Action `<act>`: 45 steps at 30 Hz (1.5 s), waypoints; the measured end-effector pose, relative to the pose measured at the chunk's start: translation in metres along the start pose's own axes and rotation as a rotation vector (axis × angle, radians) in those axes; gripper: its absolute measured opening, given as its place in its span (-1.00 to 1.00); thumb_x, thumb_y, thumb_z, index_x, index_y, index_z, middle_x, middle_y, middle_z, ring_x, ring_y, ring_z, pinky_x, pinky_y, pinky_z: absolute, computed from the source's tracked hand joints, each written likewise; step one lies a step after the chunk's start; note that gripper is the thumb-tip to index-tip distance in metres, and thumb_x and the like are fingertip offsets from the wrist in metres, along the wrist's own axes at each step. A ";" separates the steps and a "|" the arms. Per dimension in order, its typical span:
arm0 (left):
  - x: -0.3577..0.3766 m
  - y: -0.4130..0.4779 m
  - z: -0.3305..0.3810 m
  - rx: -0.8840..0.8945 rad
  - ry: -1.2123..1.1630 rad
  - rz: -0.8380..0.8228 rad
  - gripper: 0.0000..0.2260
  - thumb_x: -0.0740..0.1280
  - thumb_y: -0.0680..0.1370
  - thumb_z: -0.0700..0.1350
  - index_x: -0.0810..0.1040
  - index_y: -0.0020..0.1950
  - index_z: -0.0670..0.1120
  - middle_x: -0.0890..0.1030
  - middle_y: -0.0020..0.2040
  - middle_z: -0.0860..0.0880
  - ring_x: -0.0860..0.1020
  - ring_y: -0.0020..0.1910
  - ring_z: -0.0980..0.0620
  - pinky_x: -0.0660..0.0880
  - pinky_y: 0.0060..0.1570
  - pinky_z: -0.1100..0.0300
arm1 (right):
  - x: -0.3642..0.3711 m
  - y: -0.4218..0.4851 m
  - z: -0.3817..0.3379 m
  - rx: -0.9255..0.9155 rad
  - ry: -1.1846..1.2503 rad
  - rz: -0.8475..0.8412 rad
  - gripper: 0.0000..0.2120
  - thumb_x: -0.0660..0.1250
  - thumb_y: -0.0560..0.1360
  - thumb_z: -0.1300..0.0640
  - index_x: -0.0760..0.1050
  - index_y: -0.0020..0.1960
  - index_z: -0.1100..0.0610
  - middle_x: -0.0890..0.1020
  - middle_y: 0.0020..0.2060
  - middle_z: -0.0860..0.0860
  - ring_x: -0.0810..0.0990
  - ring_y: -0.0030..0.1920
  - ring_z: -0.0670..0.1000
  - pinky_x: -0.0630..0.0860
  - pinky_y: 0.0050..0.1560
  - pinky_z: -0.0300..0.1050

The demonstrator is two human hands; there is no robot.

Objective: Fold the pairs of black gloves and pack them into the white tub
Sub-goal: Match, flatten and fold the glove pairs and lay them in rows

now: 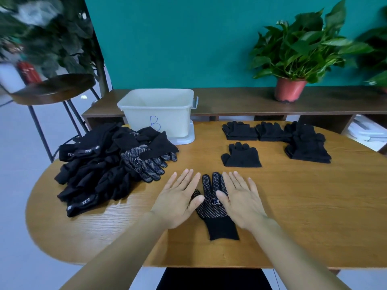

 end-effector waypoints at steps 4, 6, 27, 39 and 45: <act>-0.018 -0.002 -0.031 -0.058 0.024 0.050 -0.13 -0.53 0.43 0.40 -0.19 0.62 -0.04 -0.12 0.63 -0.03 -0.27 0.58 0.09 -0.46 0.45 0.19 | -0.022 0.019 -0.014 -0.027 -0.003 0.046 -0.37 -0.26 0.64 -0.22 -0.13 0.61 0.06 0.07 0.59 0.01 -0.14 0.59 -0.03 -0.19 0.55 0.06; -0.024 -0.003 -0.043 -0.066 0.025 0.070 -0.11 -0.53 0.43 0.39 -0.15 0.63 -0.07 -0.09 0.63 -0.03 -0.25 0.57 0.11 -0.50 0.41 0.23 | -0.030 0.025 -0.022 -0.047 -0.019 0.066 -0.42 -0.17 0.67 -0.17 -0.10 0.61 0.06 0.13 0.58 0.00 -0.11 0.59 -0.02 -0.17 0.55 0.06; -0.010 0.114 -0.162 -0.081 0.144 0.330 -0.51 0.61 0.33 -0.02 0.64 0.22 -0.07 0.67 0.18 -0.01 0.61 0.21 -0.02 0.25 0.42 0.02 | -0.009 0.190 -0.080 -0.220 -0.010 0.042 -0.49 -0.07 0.69 -0.08 0.05 0.59 0.07 0.29 0.52 -0.02 0.01 0.57 0.02 -0.13 0.53 0.05; -0.019 0.125 -0.167 -0.198 -0.001 0.500 -0.71 0.18 0.48 -0.08 0.72 -0.13 -0.04 0.72 -0.16 0.09 0.66 -0.15 0.08 0.27 0.28 0.11 | -0.001 0.207 -0.075 -0.234 0.000 0.042 -0.51 -0.08 0.69 -0.07 0.08 0.58 0.04 0.31 0.51 -0.03 0.01 0.57 0.00 -0.14 0.52 0.01; -0.089 0.105 -0.150 -0.376 -0.562 0.533 -0.84 0.33 0.60 -0.08 0.69 -0.08 -0.05 0.64 -0.30 0.02 0.58 -0.24 -0.01 0.48 -0.03 0.09 | -0.048 0.186 -0.073 -0.215 0.136 0.147 -0.38 0.12 0.63 -0.17 0.06 0.59 0.05 0.30 0.51 -0.01 -0.02 0.57 -0.03 -0.11 0.51 -0.05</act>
Point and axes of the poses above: each hand's wrist, its own y-axis towards the middle knuckle, its own x-axis out of the palm, z = x × y, the point moved 5 cm from there along y, towards the middle knuckle
